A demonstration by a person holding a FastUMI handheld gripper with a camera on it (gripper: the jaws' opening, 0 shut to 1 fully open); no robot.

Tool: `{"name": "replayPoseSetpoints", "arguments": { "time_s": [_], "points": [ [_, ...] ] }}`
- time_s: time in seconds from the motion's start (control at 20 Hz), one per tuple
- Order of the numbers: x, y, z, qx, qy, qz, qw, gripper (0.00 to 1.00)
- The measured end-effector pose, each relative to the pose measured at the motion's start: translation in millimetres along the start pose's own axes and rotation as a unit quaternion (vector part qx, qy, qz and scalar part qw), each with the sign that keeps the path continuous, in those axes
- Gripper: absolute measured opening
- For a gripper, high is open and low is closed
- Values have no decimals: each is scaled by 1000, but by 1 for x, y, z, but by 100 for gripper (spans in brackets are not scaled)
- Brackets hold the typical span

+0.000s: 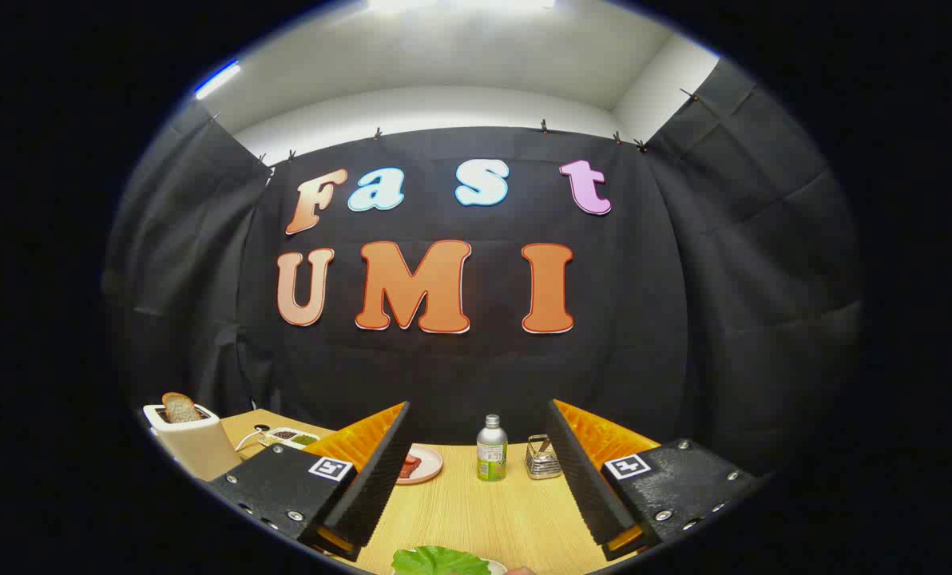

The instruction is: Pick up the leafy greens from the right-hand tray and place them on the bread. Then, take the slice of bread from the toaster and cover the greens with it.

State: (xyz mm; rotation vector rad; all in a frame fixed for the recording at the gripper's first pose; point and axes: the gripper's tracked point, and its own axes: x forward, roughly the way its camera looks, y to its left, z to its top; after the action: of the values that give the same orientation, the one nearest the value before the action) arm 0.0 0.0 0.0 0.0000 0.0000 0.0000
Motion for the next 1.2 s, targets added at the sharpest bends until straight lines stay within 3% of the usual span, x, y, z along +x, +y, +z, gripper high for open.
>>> {"name": "replayPoseSetpoints", "arguments": {
  "time_s": [0.8, 1.2],
  "points": [
    [-19, 28, 3, -16, -3, 40, 999, 99],
    [-17, 37, -60, 32, 123, 75, 989, 99]
  ]
}}
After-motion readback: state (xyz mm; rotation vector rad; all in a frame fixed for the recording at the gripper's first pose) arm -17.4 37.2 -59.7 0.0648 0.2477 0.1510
